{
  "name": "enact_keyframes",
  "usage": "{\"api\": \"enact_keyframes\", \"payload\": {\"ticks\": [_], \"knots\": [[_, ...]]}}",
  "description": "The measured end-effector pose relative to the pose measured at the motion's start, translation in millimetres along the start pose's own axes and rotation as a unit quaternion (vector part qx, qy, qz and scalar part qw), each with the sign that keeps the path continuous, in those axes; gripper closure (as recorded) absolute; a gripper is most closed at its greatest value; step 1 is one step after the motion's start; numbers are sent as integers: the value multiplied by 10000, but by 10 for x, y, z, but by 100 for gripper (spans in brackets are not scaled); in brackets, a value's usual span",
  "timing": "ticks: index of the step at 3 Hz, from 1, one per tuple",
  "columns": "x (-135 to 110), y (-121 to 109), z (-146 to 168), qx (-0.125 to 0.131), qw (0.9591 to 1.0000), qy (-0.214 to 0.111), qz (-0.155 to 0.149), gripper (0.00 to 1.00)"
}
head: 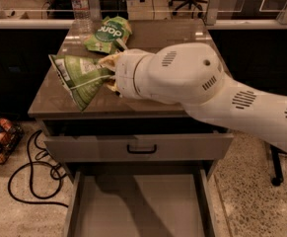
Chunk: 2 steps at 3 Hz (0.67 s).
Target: Pick green jalapeno chip bag from middle drawer and place on counter
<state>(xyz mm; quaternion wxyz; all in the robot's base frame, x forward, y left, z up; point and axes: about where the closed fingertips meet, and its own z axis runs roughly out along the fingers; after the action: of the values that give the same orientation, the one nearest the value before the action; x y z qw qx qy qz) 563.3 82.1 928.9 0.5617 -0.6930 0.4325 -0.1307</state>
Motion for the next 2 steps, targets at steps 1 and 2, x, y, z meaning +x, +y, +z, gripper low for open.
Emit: {"api": "enact_keyframes", "payload": {"ticks": [1, 2], "knots": [[156, -210, 269, -132, 9999, -93, -3, 100], [325, -407, 575, -357, 9993, -143, 34, 100]]}}
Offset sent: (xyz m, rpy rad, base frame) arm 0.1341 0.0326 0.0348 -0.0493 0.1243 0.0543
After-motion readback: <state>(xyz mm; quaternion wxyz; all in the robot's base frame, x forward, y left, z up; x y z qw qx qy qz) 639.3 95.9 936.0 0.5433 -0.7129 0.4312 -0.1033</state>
